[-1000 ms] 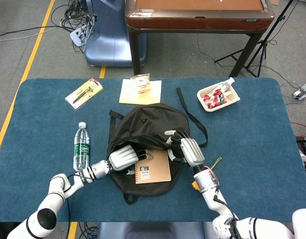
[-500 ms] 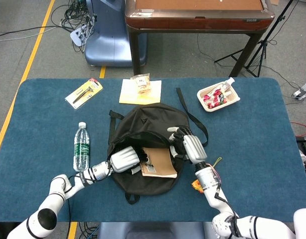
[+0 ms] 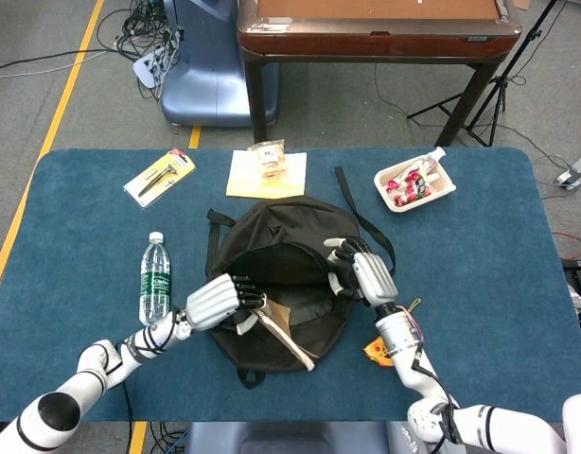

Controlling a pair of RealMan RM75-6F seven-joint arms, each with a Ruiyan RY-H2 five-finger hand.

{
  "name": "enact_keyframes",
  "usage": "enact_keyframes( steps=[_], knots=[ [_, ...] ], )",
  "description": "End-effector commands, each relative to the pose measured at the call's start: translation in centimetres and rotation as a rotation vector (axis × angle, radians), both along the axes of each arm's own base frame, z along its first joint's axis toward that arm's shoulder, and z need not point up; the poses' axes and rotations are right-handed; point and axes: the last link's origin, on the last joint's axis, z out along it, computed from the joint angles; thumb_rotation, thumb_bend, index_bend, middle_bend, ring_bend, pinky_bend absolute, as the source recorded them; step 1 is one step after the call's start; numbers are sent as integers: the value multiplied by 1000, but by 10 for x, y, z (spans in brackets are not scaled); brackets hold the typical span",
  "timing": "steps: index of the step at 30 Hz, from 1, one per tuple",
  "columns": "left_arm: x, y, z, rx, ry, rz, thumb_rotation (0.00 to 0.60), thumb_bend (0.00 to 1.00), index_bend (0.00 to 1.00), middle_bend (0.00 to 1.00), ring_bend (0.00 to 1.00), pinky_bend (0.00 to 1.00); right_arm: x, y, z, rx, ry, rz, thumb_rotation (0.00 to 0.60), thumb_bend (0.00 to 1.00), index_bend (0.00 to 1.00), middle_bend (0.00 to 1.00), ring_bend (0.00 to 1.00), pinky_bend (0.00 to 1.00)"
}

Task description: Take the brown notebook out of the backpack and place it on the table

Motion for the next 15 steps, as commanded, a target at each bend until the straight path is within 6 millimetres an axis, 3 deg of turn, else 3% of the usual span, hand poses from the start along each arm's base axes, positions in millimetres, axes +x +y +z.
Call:
enact_keyframes(
  steps=[1, 11, 15],
  knots=[
    [-6, -3, 37, 37, -87, 29, 600, 548, 635, 717, 581, 498, -2, 1, -1, 9, 1, 4, 600, 594, 635, 231, 117, 106],
    [-12, -22, 116, 130, -138, 106, 600, 547, 645, 739, 611, 572, -5, 8, -1, 79, 20, 54, 600, 594, 596, 211, 117, 106],
    [-10, -23, 142, 189, -126, 151, 600, 548, 639, 739, 611, 572, -9, 19, -4, 135, 141, 143, 600, 588, 552, 209, 104, 108]
  ],
)
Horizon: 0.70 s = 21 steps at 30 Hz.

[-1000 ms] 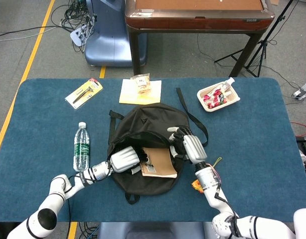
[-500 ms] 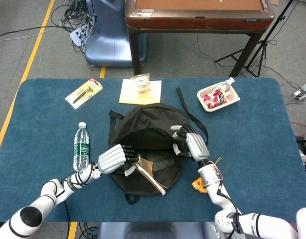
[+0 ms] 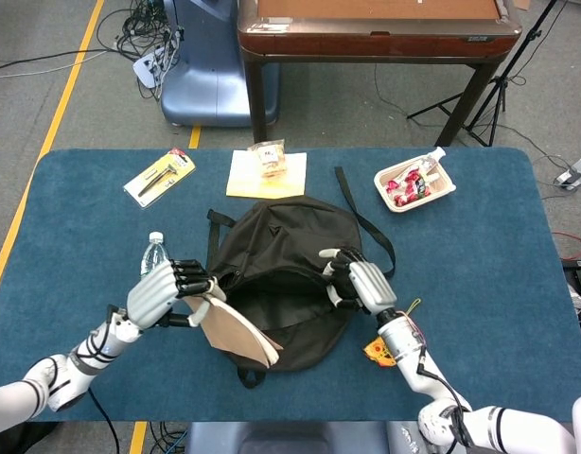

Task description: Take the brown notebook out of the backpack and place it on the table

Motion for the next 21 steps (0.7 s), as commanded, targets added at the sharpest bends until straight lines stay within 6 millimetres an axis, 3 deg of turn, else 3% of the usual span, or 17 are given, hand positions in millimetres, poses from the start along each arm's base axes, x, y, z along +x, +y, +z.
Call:
enact_keyframes(
  steps=[1, 3, 6, 8, 14, 21],
  knots=[
    [-3, -1, 41, 113, 24, 64, 600, 548, 639, 739, 611, 572, -3, 13, -2, 53, 136, 110, 600, 569, 522, 195, 84, 108],
    [-4, 0, 51, 140, 28, 83, 600, 548, 639, 739, 611, 572, -7, 20, -4, 93, 228, 172, 600, 471, 410, 139, 37, 102],
    [-6, 1, 68, 180, 35, 120, 600, 548, 639, 739, 610, 572, -11, 33, 0, 155, 349, 253, 600, 127, 83, 19, 0, 59],
    [-7, 3, 74, 195, 38, 142, 600, 548, 638, 739, 610, 572, -12, 38, 4, 154, 375, 276, 600, 7, 0, 0, 0, 32],
    [-11, 20, 73, 200, 96, 241, 600, 547, 629, 739, 600, 572, -20, 48, 21, 99, 345, 279, 600, 0, 0, 0, 0, 10],
    [-14, 59, 48, 212, 226, 337, 600, 547, 624, 738, 588, 572, -27, 51, 52, -15, 245, 242, 600, 0, 0, 0, 0, 6]
  ],
)
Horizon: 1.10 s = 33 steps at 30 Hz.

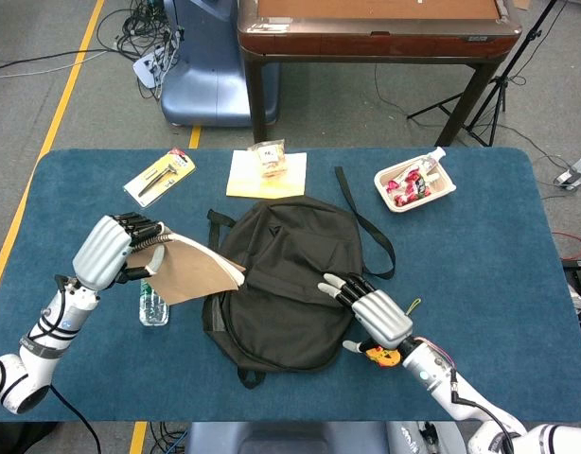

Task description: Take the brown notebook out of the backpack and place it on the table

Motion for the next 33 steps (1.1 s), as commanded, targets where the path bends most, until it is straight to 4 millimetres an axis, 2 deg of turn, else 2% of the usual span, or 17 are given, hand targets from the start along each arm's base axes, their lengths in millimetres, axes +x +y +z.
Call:
enact_keyframes(
  steps=[1, 4, 6, 9, 10, 13, 16, 19, 24, 29, 32, 33],
  knots=[
    [0, 29, -17, -1, 71, 75, 600, 547, 623, 737, 586, 571, -6, 3, 19, -57, -67, -14, 600, 0, 0, 0, 0, 5],
    [-4, 49, -30, 23, 151, 133, 600, 542, 620, 729, 582, 571, -9, 4, 32, -106, -98, -18, 600, 0, 0, 0, 0, 4],
    [-9, 62, -37, 42, 225, 178, 600, 529, 603, 682, 564, 570, -10, 4, 38, -127, -114, -26, 600, 0, 0, 0, 0, 4],
    [-20, 78, -48, -4, 315, 304, 600, 454, 438, 470, 394, 509, -14, 4, 49, -169, -132, -40, 600, 0, 0, 0, 0, 4],
    [-23, 81, -50, -26, 323, 354, 600, 394, 319, 333, 285, 447, -17, 3, 53, -187, -137, -48, 600, 0, 0, 0, 0, 4],
    [-25, 85, -51, -40, 302, 426, 600, 288, 125, 109, 121, 325, -24, 2, 62, -222, -145, -74, 600, 0, 0, 0, 0, 4],
    [-30, 85, -46, -25, 302, 472, 600, 251, 29, 9, 33, 242, -32, 0, 70, -255, -150, -102, 600, 0, 0, 0, 0, 4],
    [-36, 83, -39, 3, 293, 500, 600, 246, 12, 0, 11, 210, -38, -1, 78, -283, -154, -123, 600, 0, 0, 0, 0, 4],
    [-53, 62, -19, 34, 262, 545, 600, 246, 20, 0, 11, 203, -52, 0, 89, -338, -102, -145, 600, 0, 0, 0, 0, 4],
    [-75, 19, 2, 107, 258, 574, 600, 246, 99, 15, 41, 203, -69, 4, 102, -412, -11, -173, 600, 11, 0, 7, 0, 7],
    [-89, -9, 12, 153, 258, 607, 600, 246, 123, 30, 60, 203, -79, 7, 109, -444, 40, -204, 600, 102, 44, 103, 8, 83],
    [-94, -17, 15, 166, 260, 618, 600, 245, 128, 35, 63, 203, -82, 8, 111, -451, 51, -214, 600, 140, 99, 147, 32, 126]
  ],
)
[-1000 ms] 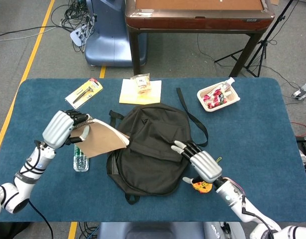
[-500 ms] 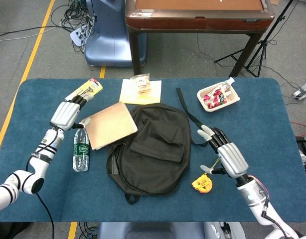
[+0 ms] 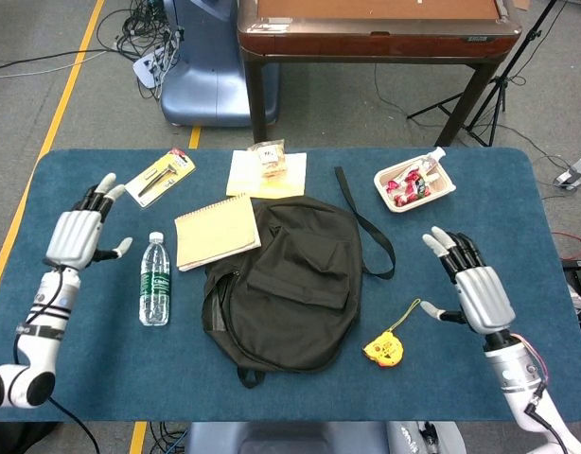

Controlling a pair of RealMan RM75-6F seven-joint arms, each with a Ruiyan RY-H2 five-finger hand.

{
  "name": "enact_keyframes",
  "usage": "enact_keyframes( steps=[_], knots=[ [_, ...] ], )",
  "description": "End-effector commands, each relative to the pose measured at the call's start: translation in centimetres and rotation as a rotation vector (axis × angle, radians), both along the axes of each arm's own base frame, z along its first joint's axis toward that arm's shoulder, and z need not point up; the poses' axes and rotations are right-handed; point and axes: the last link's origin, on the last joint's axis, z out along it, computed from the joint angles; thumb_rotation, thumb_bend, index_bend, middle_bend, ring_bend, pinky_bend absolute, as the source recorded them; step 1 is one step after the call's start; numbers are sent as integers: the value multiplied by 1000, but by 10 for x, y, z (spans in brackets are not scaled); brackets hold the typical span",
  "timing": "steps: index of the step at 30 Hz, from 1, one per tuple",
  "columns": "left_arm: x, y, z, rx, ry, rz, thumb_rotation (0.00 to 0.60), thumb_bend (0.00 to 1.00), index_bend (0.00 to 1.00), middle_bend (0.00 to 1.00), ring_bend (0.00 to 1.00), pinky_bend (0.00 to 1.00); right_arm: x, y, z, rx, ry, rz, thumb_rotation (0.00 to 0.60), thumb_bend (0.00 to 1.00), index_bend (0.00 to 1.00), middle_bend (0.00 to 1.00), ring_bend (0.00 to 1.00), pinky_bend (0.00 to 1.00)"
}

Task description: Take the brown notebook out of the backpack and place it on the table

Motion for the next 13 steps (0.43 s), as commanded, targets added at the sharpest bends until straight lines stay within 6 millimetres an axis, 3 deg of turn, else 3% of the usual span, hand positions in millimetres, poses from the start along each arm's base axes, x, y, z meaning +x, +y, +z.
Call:
enact_keyframes(
  steps=[1, 6, 13],
  knots=[
    [-23, -45, 18, 65, 39, 50, 600, 246, 135, 44, 68, 203, -13, 4, 9, -27, 42, -52, 600, 172, 153, 182, 63, 165],
    [-42, -90, 28, 134, 58, 97, 600, 246, 169, 87, 100, 203, -31, 13, 14, 25, 26, -122, 600, 210, 274, 234, 117, 221],
    [-62, -148, 29, 167, 104, 173, 600, 246, 201, 108, 118, 203, -48, 28, 21, 66, 30, -160, 600, 222, 307, 241, 120, 221]
  ],
)
